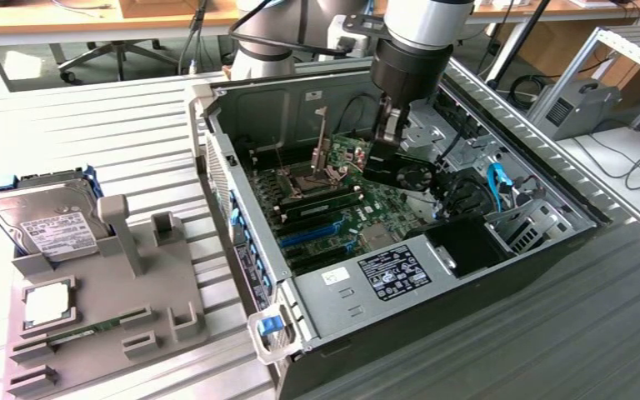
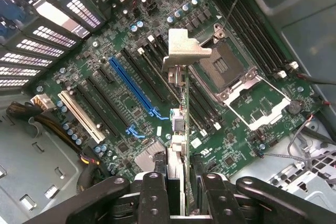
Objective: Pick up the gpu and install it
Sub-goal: 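Insert the gpu into the slot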
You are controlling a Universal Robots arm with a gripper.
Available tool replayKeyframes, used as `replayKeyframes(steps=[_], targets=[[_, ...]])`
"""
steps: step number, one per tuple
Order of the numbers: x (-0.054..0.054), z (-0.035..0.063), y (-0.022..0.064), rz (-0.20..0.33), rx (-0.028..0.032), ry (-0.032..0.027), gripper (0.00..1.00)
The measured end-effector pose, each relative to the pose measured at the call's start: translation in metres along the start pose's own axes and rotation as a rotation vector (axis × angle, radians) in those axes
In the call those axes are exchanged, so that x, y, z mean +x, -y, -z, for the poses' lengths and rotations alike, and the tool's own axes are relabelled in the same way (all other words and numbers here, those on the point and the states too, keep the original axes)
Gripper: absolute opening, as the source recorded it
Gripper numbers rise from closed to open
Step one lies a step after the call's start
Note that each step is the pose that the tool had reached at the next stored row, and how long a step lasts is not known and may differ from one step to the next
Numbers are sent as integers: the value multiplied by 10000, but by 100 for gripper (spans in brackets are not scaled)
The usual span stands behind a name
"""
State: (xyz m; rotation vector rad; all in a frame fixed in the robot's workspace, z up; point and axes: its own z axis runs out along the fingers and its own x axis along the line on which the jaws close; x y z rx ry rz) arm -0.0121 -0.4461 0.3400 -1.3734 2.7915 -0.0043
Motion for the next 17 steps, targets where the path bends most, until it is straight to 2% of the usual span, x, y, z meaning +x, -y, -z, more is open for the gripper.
replayKeyframes(steps=[17], targets=[[0,-1,0,475,-11,6,29]])
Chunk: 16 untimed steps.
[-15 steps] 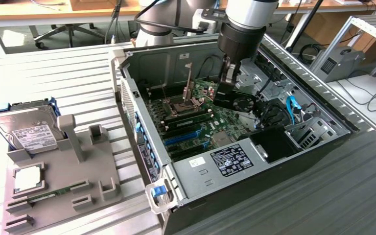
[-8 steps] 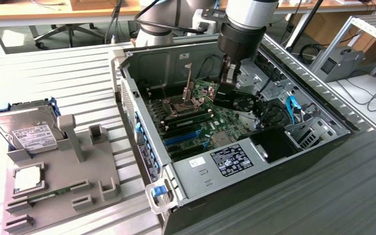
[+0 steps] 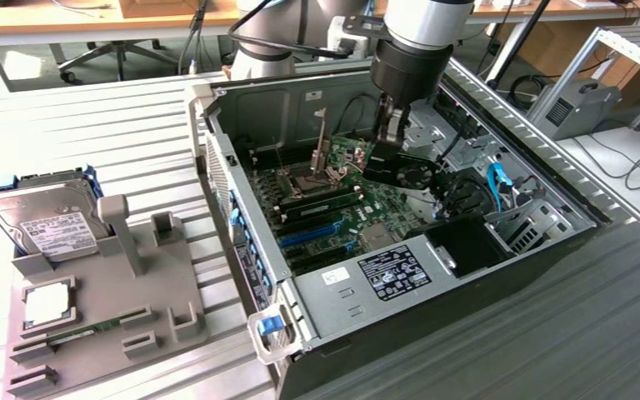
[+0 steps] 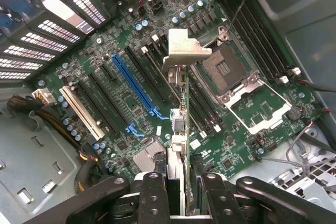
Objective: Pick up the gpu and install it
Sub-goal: 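Insert the gpu into the slot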
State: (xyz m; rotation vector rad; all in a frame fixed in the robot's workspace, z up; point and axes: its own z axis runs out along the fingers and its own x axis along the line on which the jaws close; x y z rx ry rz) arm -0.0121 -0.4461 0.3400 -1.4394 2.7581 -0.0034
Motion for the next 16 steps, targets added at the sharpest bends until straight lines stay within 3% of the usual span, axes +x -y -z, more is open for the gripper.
replayKeyframes(steps=[16], targets=[[0,0,0,463,-12,7,29]])
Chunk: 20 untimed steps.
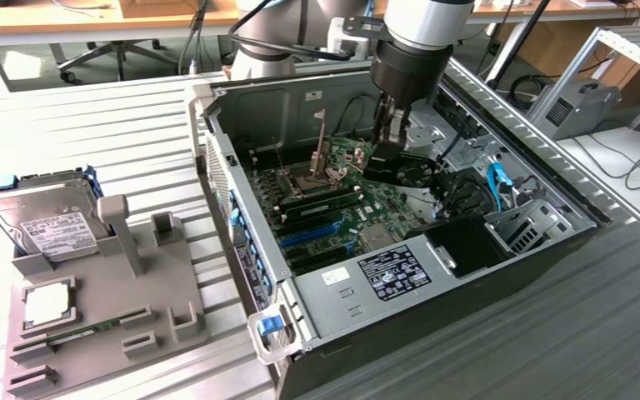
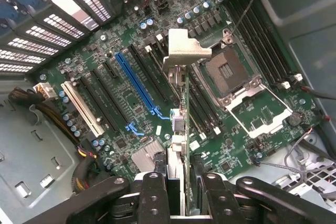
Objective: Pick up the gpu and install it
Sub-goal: 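Insert the gpu into the slot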
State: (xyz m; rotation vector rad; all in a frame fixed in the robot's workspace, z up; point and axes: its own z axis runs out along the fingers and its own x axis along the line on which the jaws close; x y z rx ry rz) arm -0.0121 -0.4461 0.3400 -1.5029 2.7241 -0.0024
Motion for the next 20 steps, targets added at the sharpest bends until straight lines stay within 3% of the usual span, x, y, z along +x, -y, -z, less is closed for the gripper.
replayKeyframes(steps=[20], targets=[[0,0,0,466,-7,0,29]])
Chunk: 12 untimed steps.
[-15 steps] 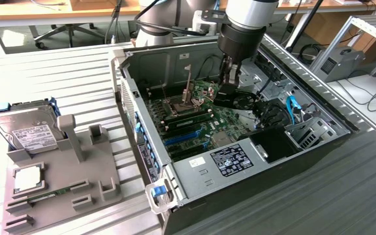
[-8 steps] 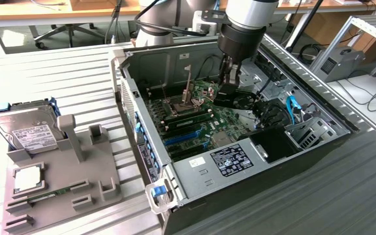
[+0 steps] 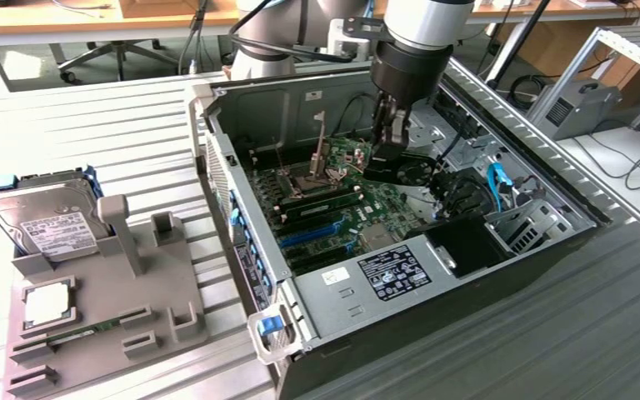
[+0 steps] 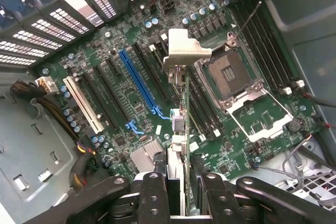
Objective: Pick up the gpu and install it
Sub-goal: 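Insert the gpu into the slot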
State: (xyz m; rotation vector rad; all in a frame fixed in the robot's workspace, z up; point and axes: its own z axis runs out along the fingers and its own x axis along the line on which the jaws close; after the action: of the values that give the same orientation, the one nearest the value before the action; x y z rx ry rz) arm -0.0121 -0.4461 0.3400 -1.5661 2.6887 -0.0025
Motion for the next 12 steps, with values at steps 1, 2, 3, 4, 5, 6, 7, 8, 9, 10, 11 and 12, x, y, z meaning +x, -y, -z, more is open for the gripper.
replayKeyframes(steps=[1,2,3,4,5,6,7,8,9,10,11,12], targets=[[0,0,0,20,0,0,29],[0,0,0,40,0,-1,29],[0,0,0,60,0,-1,29],[0,0,0,87,0,-1,29],[0,0,0,116,-1,-1,29],[0,0,0,156,-1,-2,29],[0,0,0,185,-2,-2,29],[0,0,0,208,-2,-2,29],[0,0,0,227,-2,-2,29],[0,0,0,254,-2,-2,29],[0,0,0,274,-2,-3,29],[0,0,0,289,-2,-3,29]])
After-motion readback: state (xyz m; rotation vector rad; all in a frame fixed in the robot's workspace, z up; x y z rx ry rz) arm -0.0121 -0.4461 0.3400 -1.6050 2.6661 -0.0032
